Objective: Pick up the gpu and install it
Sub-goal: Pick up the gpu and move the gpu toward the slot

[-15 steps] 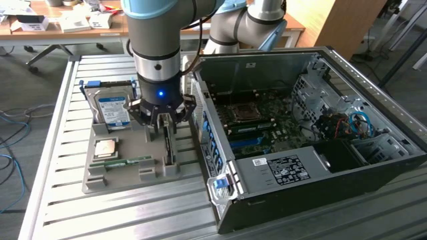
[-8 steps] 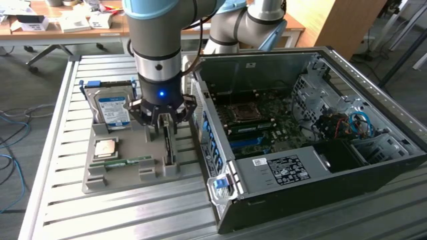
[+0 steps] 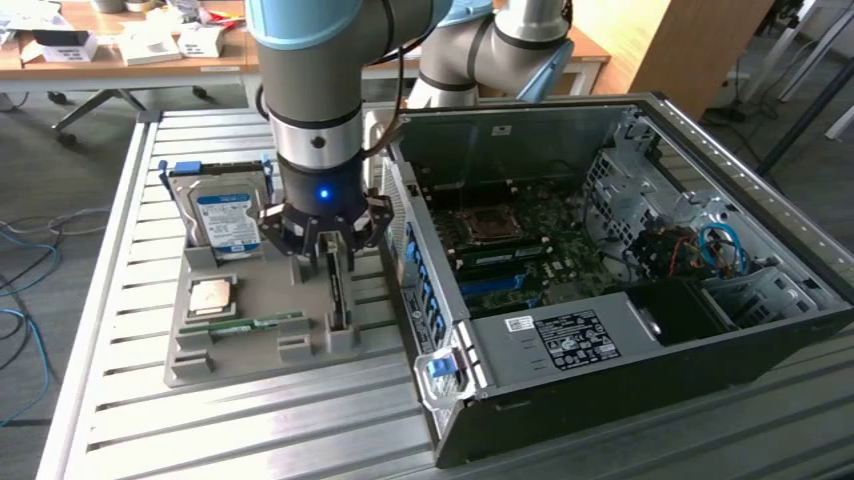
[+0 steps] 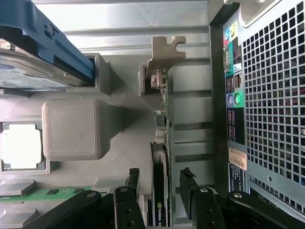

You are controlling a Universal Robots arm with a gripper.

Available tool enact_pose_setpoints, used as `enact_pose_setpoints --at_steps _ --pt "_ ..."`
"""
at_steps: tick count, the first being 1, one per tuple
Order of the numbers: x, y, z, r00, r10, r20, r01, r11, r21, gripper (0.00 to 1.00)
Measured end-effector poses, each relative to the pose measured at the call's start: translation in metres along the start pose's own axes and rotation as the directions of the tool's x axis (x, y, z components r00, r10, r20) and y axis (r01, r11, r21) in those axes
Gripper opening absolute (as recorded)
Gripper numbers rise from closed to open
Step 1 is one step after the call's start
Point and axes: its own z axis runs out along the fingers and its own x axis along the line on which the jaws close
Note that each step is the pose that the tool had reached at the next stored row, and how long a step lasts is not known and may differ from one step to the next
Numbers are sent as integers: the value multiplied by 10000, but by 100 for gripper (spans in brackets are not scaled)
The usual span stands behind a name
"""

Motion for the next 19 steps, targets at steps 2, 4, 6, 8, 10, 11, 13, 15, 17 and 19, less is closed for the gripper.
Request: enact_pose_setpoints --at_steps 2,4,6,8,10,11,13,15,17,19 --pt "0 -1 16 10000 0 0 0 10000 1 47" --pt "1 -2 31 10000 0 0 0 10000 1 47" --pt "1 -2 44 10000 0 0 0 10000 1 47" --pt "2 -3 50 10000 0 -2 0 10000 3 47" --pt "1 -3 55 10000 1 0 -1 10000 1 47" --pt "1 -5 58 10000 0 2 0 10000 -1 47" --pt "0 -10 61 10000 0 2 0 10000 -1 47" --pt "1 -12 65 10000 1 0 -1 10000 1 47" --pt "2 -14 69 10000 1 -1 -1 10000 2 47" --pt "2 -15 78 10000 0 1 0 10000 0 47"
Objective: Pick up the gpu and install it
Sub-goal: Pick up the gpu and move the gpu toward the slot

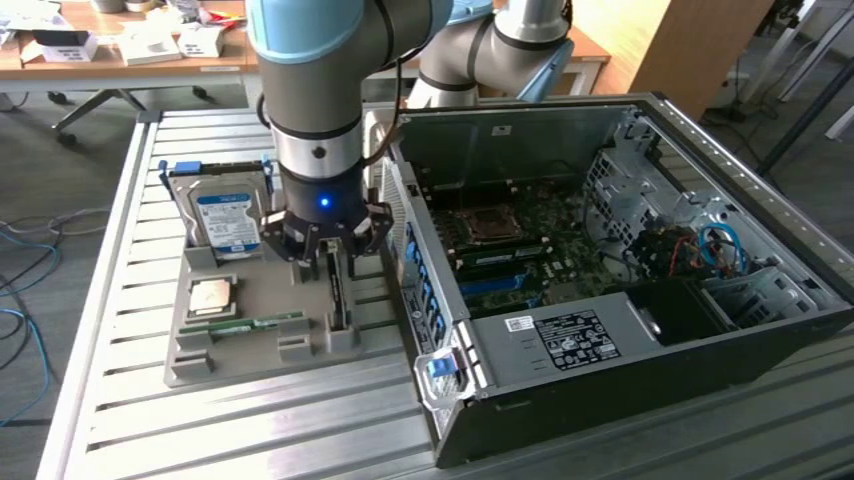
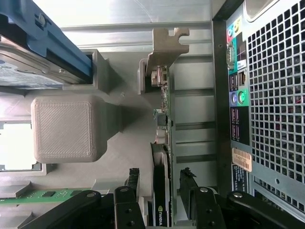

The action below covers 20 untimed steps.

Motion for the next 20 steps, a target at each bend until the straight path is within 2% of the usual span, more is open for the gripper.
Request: enact_pose_setpoints --at_steps 20 --pt "-3 -9 46 10000 0 -2 0 10000 1 47"
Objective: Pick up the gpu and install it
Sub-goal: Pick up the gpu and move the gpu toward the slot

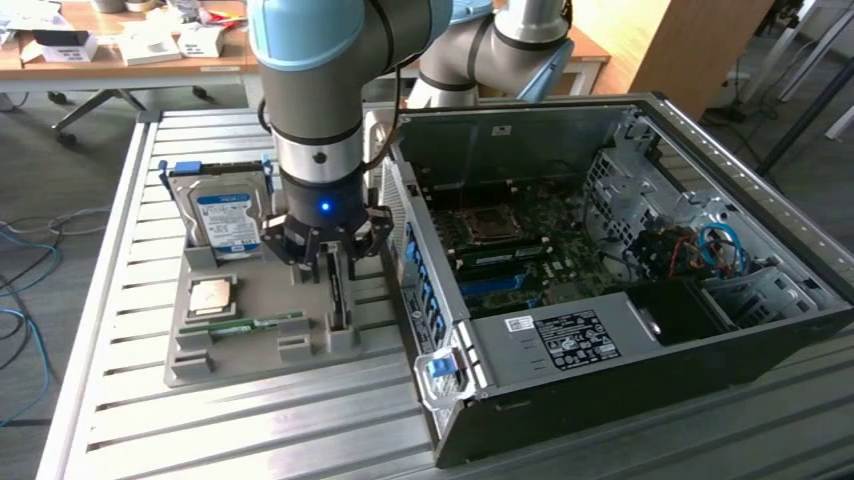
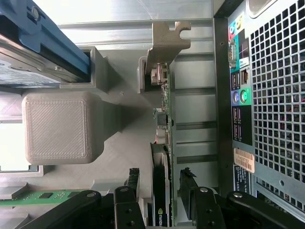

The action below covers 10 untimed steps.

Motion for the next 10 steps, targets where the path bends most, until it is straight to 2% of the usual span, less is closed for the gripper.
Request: enact_pose_setpoints --at_steps 10 --pt "0 0 1 10000 0 1 0 10000 -1 46"
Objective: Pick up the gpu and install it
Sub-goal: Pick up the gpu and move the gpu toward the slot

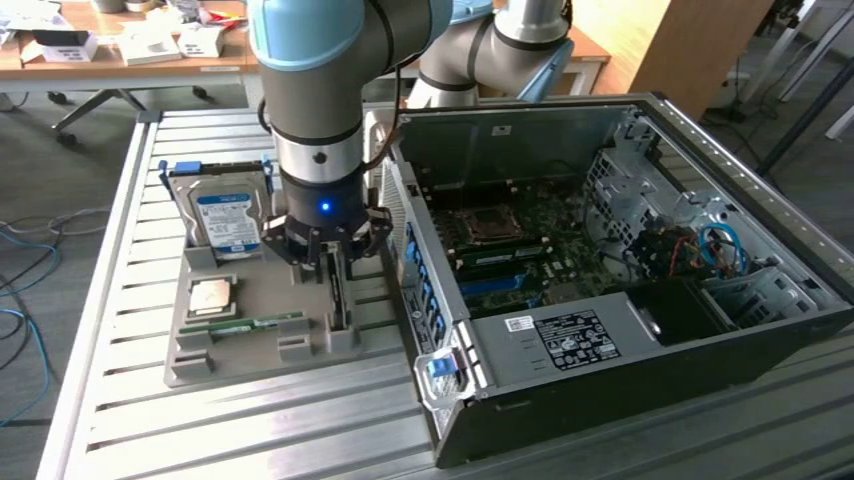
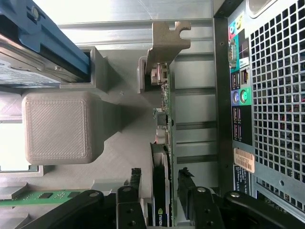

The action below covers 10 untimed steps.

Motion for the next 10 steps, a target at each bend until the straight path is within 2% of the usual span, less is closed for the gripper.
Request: enact_pose_setpoints --at_steps 1,2,10 --pt "0 0 0 10000 0 0 0 10000 0 46" --pt "0 0 0 10000 0 0 0 10000 0 39" --pt "4 0 0 10000 0 0 0 10000 0 39"
